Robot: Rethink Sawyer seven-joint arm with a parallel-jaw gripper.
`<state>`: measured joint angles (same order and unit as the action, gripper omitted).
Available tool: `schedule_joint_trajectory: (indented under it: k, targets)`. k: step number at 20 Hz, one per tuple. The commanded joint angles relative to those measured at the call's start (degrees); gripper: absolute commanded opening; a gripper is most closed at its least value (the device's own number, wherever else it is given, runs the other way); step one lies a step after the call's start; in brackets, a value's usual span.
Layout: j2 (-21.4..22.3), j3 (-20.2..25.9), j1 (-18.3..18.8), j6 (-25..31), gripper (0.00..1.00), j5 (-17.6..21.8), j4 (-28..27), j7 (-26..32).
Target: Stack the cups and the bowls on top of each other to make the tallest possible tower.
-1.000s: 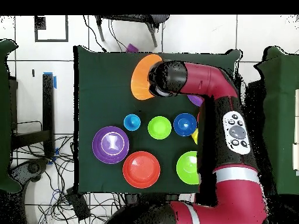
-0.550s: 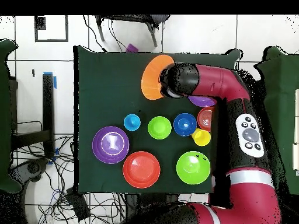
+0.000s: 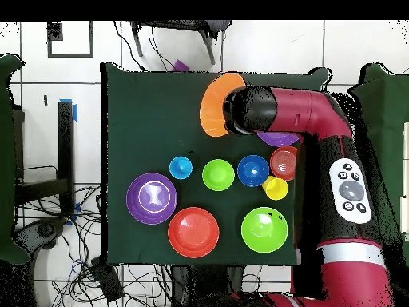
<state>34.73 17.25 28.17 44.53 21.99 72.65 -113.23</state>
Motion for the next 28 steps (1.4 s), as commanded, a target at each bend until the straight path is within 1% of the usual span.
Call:
schedule_joint_trajectory:
  k: [1,5,8,13,17,18,21,26,28]
  targets:
    - [1.86,5.34,-1.18,-0.53,0.00,5.47,4.72,16.79]
    - [3.52,4.97,-2.48,-2.67,0.00,7.48,6.90,14.31]
    - [4.44,4.19,-4.45,-3.38,0.00,9.18,7.47,11.94]
    - [5.52,1.87,-8.04,-6.56,0.00,13.69,8.67,7.96]
    - [5.11,0.40,-9.20,-9.60,0.00,17.26,8.86,6.63]
    - [4.57,0.37,-9.26,-9.65,0.00,18.10,7.62,7.13]
    - [4.64,-0.64,-9.91,-11.47,0.00,20.85,6.90,7.04]
    - [3.75,-1.50,-10.96,-12.93,0.00,22.89,4.91,5.05]
    - [3.02,-1.23,-10.95,-12.68,0.00,23.22,3.35,5.30]
